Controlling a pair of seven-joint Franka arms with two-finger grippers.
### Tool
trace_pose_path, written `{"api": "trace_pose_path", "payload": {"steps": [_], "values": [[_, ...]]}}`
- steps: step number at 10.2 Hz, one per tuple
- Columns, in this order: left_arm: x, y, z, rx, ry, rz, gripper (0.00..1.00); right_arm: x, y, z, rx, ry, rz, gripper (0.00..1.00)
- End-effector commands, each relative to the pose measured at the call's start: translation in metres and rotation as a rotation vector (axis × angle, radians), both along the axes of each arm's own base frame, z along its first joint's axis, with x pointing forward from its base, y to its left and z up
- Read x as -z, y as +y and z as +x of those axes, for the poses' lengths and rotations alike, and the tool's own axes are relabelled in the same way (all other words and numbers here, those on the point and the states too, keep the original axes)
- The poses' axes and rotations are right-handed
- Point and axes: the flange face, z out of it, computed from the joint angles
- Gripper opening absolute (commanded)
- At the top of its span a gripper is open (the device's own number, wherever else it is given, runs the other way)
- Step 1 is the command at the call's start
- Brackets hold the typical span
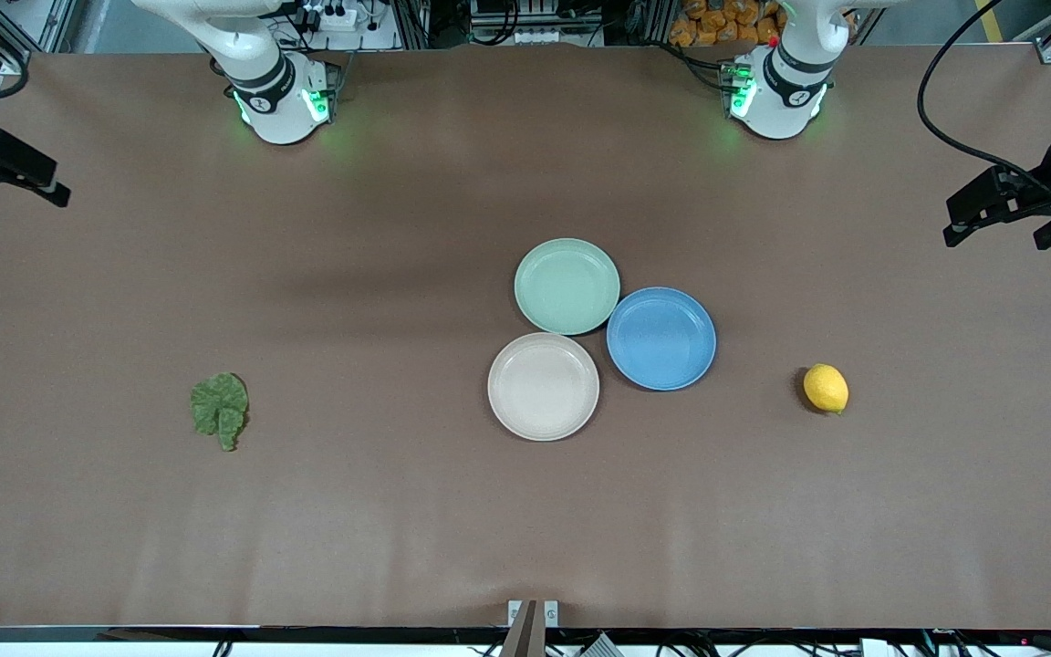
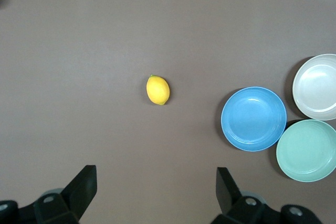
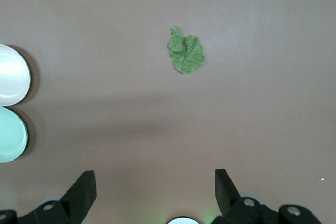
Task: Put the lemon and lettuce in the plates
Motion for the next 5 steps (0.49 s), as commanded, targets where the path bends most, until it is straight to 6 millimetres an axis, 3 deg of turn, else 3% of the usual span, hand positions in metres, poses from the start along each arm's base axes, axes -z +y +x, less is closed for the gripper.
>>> {"api": "trace_pose_path", "payload": {"steps": [1, 3, 5], "values": [[-0.004, 0.003, -0.003, 0.021, 0.006, 0.019, 1.00, 0.004, 0.001, -0.004, -0.009, 0.013, 0.015, 1.00], [0.003, 0.003, 0.001, 0.007, 0.020, 0.020, 1.00, 0.010, 0.003, -0.003, -0.016, 0.025, 0.016, 1.00], [0.030, 0.004, 0.014, 0.007, 0.068, 0.026, 1.00, 0.011, 0.003, -0.003, -0.016, 0.024, 0.016, 1.00]]}}
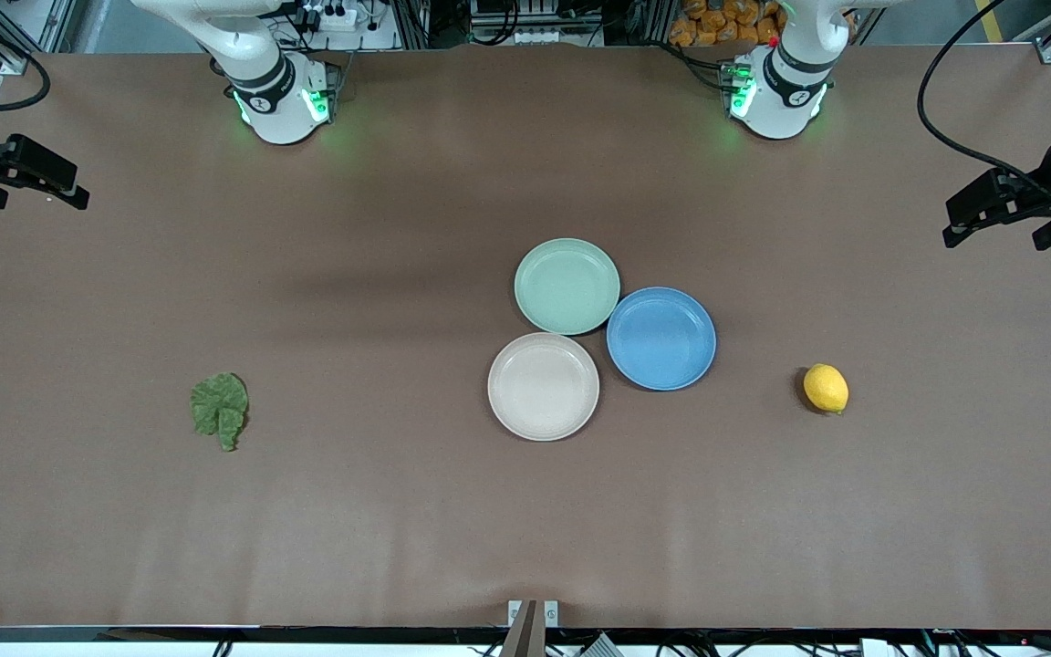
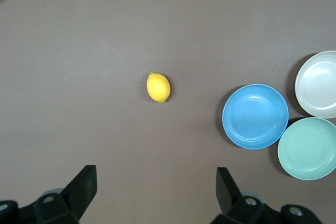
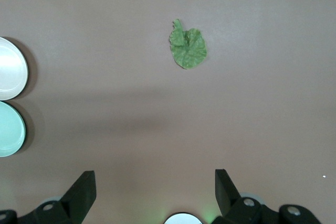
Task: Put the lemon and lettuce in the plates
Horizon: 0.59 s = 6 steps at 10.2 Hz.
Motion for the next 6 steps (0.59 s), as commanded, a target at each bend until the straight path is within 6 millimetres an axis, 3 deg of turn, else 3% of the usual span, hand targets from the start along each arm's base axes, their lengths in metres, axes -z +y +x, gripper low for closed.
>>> {"api": "trace_pose_path", "payload": {"steps": [1, 5, 6], "values": [[0.035, 0.005, 0.018, 0.004, 0.067, 0.028, 1.00, -0.002, 0.002, -0.004, -0.012, -0.005, 0.016, 1.00], [0.127, 0.015, 0.059, -0.012, 0.162, 0.031, 1.00, -0.011, 0.001, -0.003, -0.010, -0.054, 0.011, 1.00], [0.150, 0.029, 0.067, -0.033, 0.156, 0.026, 1.00, -0.009, 0.000, -0.001, -0.009, -0.062, 0.009, 1.00]]}}
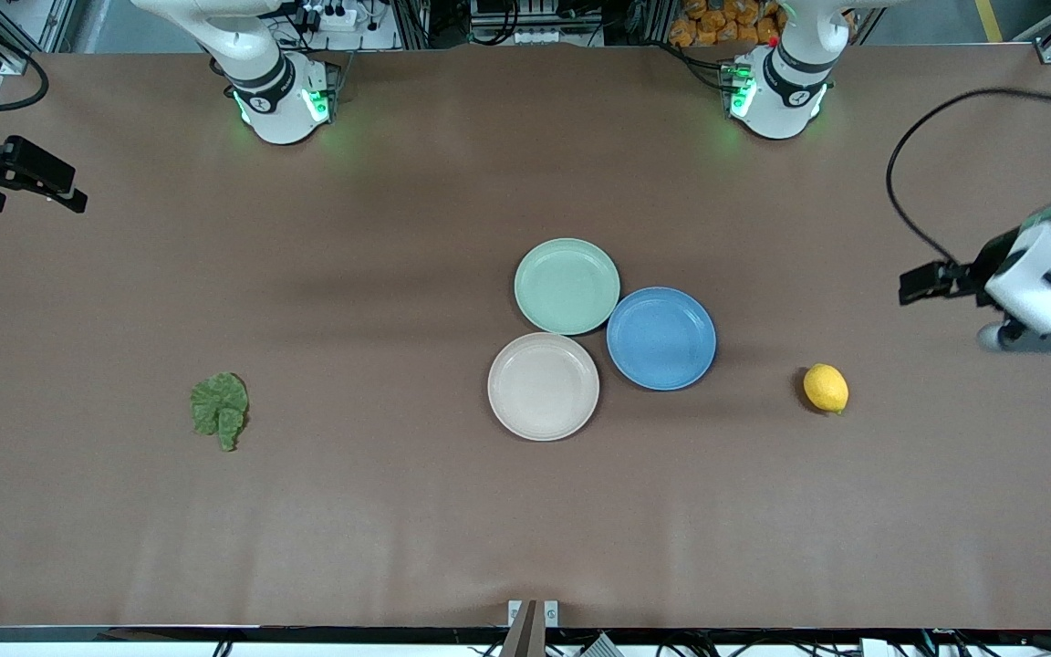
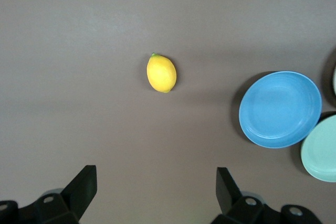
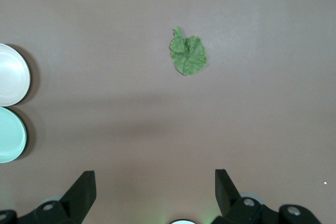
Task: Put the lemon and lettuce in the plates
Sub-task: 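Reach the left gripper to the lemon while the right gripper reaches the lettuce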
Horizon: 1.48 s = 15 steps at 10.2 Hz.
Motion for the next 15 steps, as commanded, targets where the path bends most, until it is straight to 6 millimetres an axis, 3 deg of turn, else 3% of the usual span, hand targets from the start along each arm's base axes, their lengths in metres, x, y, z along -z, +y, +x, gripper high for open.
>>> {"api": "trace_pose_path", "payload": {"steps": [1, 3, 5, 8, 11, 13, 15], "values": [[0.050, 0.019, 0.015, -0.021, -0.016, 0.014, 1.00, -0.002, -0.002, -0.001, -0.007, -0.021, 0.007, 1.00], [0.099, 0.023, 0.016, -0.025, -0.033, 0.010, 1.00, 0.022, 0.002, 0.004, -0.013, 0.003, 0.008, 1.00], [0.143, 0.022, 0.019, -0.036, -0.018, 0.007, 1.00, 0.070, 0.004, 0.011, -0.015, 0.042, 0.002, 1.00], [0.201, 0.013, 0.027, -0.078, -0.016, 0.004, 1.00, 0.192, -0.003, 0.037, -0.019, 0.070, -0.060, 1.00], [0.238, 0.004, 0.027, -0.132, -0.021, 0.004, 1.00, 0.318, -0.011, 0.085, -0.012, 0.035, -0.067, 1.00], [0.263, 0.002, 0.031, -0.154, -0.031, -0.004, 1.00, 0.382, -0.019, 0.108, 0.000, -0.035, -0.069, 1.00], [0.278, 0.004, 0.031, -0.158, -0.022, 0.000, 1.00, 0.426, -0.022, 0.126, 0.012, -0.087, -0.065, 1.00]]}}
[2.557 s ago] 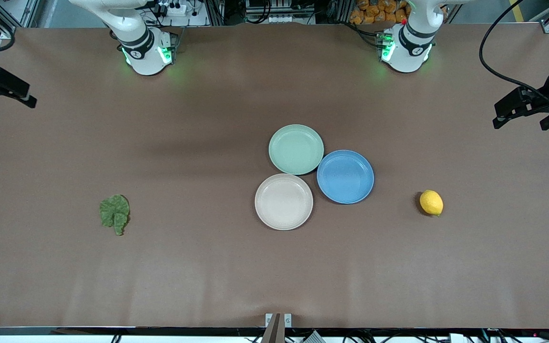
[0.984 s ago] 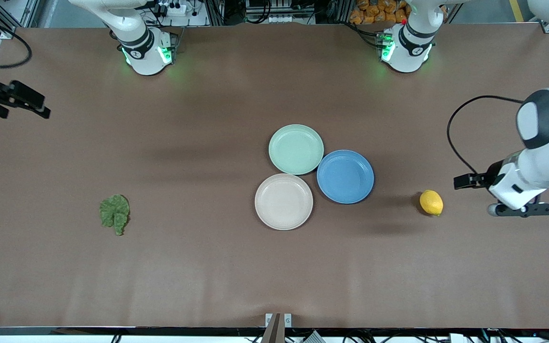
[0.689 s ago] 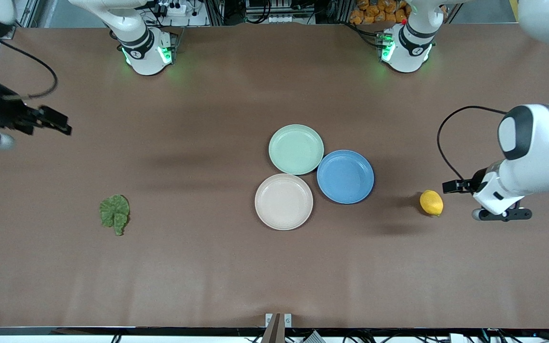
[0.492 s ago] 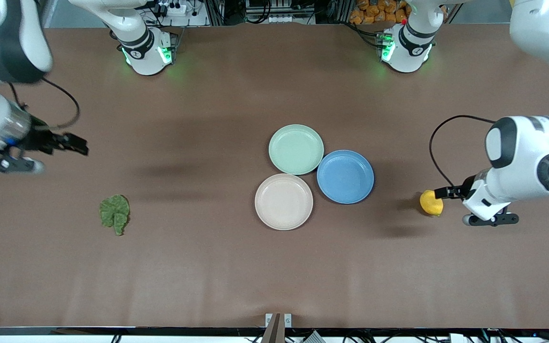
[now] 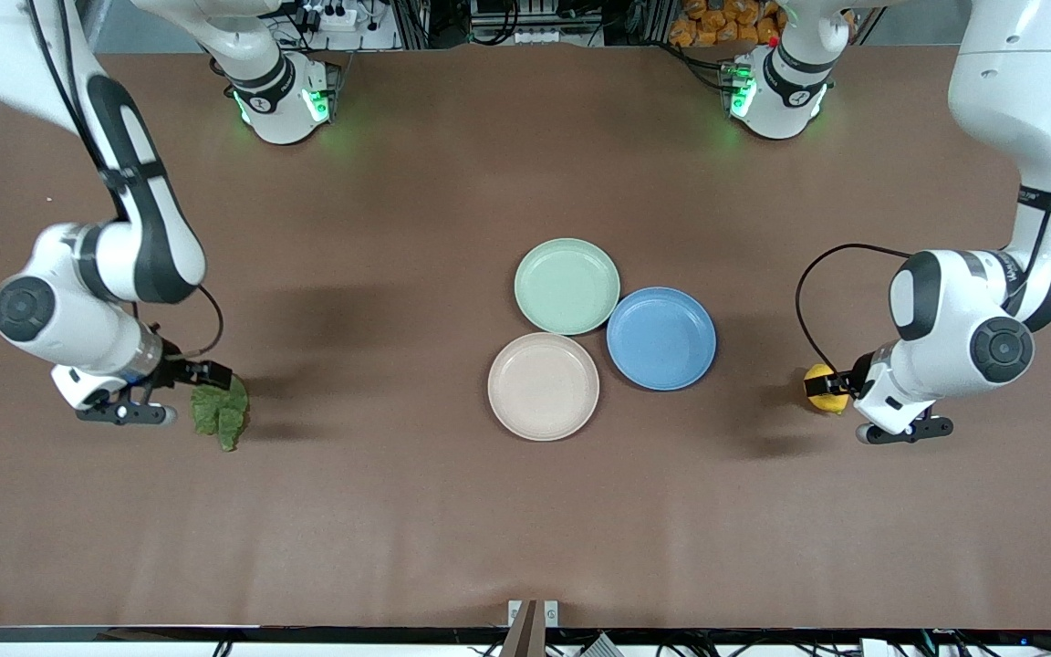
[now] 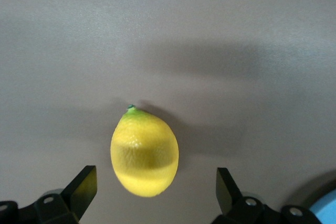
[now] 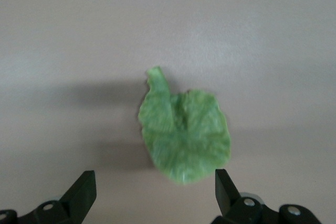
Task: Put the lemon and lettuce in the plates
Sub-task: 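Close the left gripper on the lemon while the right gripper grasps the lettuce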
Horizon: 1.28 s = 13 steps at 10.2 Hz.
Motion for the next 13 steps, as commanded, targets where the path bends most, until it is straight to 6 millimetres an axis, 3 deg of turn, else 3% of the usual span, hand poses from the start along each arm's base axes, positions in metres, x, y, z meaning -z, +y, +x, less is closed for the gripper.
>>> {"api": "trace_pose_path", "payload": {"steps": [1, 5, 8, 9, 10, 12, 13], "values": [[0.011, 0.001, 0.000, -0.018, 0.001, 0.019, 1.00, 0.032, -0.005, 0.025, 0.000, -0.055, 0.000, 0.99], [0.043, 0.001, -0.004, -0.030, 0.047, 0.016, 1.00, 0.065, -0.012, 0.038, 0.009, -0.089, -0.002, 0.98], [0.056, 0.002, -0.006, -0.026, 0.065, 0.018, 1.00, 0.079, -0.015, 0.033, 0.010, -0.077, -0.002, 0.89], [0.059, 0.000, -0.003, -0.024, 0.037, 0.015, 0.80, 0.086, -0.014, 0.028, 0.010, -0.086, -0.002, 0.89], [0.058, -0.001, -0.001, -0.021, 0.023, 0.015, 0.01, 0.090, -0.013, 0.024, 0.012, -0.092, -0.001, 0.86], [0.054, 0.002, 0.000, -0.013, 0.015, 0.014, 0.00, 0.092, -0.011, 0.020, 0.008, -0.085, -0.001, 0.66], [0.049, 0.001, 0.002, -0.010, 0.005, 0.014, 0.00, 0.089, -0.011, 0.020, 0.004, -0.086, -0.002, 0.49]]}}
